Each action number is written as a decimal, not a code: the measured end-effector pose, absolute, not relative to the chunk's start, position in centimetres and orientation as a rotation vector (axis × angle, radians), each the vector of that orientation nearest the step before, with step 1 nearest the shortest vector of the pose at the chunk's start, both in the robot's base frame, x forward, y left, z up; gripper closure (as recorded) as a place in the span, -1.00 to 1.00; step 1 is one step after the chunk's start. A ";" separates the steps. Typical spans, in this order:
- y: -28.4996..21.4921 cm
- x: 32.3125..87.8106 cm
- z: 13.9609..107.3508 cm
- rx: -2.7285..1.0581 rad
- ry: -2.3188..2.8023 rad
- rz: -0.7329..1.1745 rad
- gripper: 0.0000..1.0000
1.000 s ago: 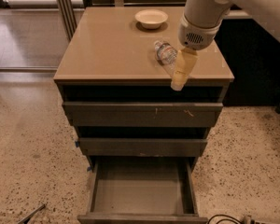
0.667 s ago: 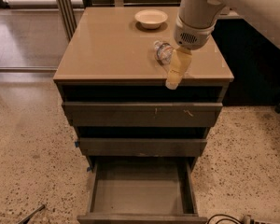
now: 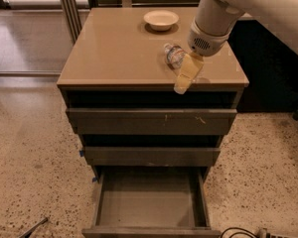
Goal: Place water bottle into bottom drawer
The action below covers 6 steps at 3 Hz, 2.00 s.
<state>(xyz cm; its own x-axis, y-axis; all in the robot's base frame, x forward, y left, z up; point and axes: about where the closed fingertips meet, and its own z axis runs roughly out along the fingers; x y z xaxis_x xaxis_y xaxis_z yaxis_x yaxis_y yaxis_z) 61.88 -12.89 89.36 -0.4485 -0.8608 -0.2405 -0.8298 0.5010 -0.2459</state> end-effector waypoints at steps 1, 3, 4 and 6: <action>-11.3 66.7 85.2 -1.228 2.454 0.044 -1.00; -11.4 67.5 83.9 -1.207 2.468 0.040 -1.00; -10.9 69.9 80.4 -1.178 2.515 0.084 -0.97; -10.9 69.9 80.4 -1.178 2.516 0.084 -0.06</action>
Offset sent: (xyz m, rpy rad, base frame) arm 0.0348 0.0120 -0.0245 0.1264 0.0002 -0.0838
